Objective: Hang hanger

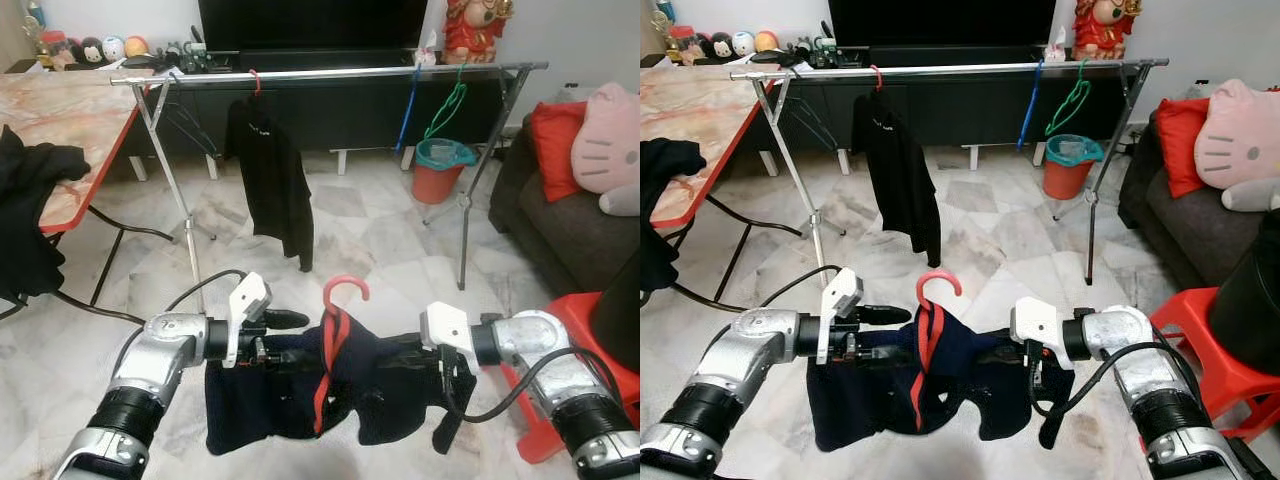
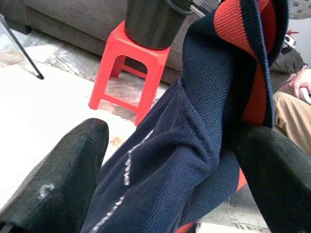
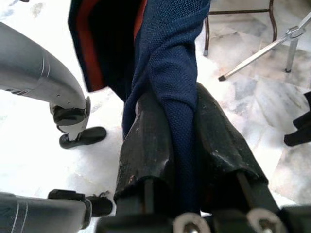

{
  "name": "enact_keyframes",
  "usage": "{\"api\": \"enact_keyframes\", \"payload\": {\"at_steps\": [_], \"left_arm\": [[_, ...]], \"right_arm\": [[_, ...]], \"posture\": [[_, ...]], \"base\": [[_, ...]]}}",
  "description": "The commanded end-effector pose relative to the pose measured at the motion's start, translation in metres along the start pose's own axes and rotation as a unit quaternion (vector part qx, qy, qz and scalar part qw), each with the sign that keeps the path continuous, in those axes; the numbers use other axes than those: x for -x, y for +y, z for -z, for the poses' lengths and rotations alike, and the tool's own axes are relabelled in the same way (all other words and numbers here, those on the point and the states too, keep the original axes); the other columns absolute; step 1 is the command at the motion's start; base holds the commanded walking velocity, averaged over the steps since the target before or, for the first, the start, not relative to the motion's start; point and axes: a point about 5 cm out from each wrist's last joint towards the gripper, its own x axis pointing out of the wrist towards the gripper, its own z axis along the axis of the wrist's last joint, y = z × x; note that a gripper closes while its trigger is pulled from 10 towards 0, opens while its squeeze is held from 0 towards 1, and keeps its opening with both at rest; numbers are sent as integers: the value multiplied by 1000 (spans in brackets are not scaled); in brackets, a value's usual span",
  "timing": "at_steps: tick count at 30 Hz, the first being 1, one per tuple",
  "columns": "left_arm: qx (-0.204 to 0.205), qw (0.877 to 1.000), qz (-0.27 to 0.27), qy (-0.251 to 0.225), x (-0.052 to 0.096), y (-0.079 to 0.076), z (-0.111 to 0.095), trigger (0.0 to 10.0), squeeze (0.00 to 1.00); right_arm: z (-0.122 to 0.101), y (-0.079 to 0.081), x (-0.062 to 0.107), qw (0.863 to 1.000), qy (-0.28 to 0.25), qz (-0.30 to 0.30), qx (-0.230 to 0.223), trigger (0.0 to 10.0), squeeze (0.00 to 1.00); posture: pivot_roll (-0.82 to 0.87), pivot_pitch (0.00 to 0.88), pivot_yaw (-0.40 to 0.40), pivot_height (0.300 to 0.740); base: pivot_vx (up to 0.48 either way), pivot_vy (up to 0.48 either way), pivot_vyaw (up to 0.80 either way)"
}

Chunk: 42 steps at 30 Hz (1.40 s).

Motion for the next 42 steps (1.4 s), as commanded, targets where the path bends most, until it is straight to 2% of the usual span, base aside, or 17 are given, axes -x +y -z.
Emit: {"api": "enact_keyframes", "payload": {"at_steps": [1, 2, 3, 8, 9, 10, 11, 42], "left_arm": [[-10, 1000, 2, 9, -6, 0, -1, 10000, 765], [-11, 1000, 1, 12, -6, -1, 0, 10000, 220], [-13, 1000, -3, 17, -7, 0, 2, 10000, 0], [-10, 999, -17, 28, -7, 2, 6, 10000, 0], [-10, 999, -19, 27, -7, 2, 7, 4824, 0], [-10, 999, -21, 27, -7, 2, 7, 2157, 0], [-10, 999, -21, 27, -7, 2, 7, 0, 0], [0, 1000, 6, -6, -15, -3, 5, 0, 0]], "right_arm": [[-13, -1, -6, 999, -26, -12, 27, 0, 0], [-13, -1, -6, 999, -27, -12, 28, 0, 0], [-14, -1, -6, 999, -27, -13, 29, 0, 0], [-17, -2, -7, 999, -29, -14, 33, 0, 0], [-18, -2, -8, 999, -29, -14, 33, 0, 0], [-18, -2, -8, 999, -29, -14, 33, 0, 0], [-18, -2, -8, 999, -29, -14, 34, 0, 0], [-15, -2, -12, 999, -28, -10, 21, 0, 0]], "posture": [[-114, 0, -58, 740], [-115, 0, -59, 740], [-115, 0, -59, 740], [-116, 0, -60, 740], [-116, 0, -60, 740], [-116, 0, -61, 740], [-116, 0, -61, 740], [-118, 0, -68, 740]], "base": [[0, 0, 0], [0, 0, 0], [0, 0, 0], [0, 0, 0], [0, 0, 0], [0, 0, 0], [0, 0, 0], [0, 0, 0]]}}
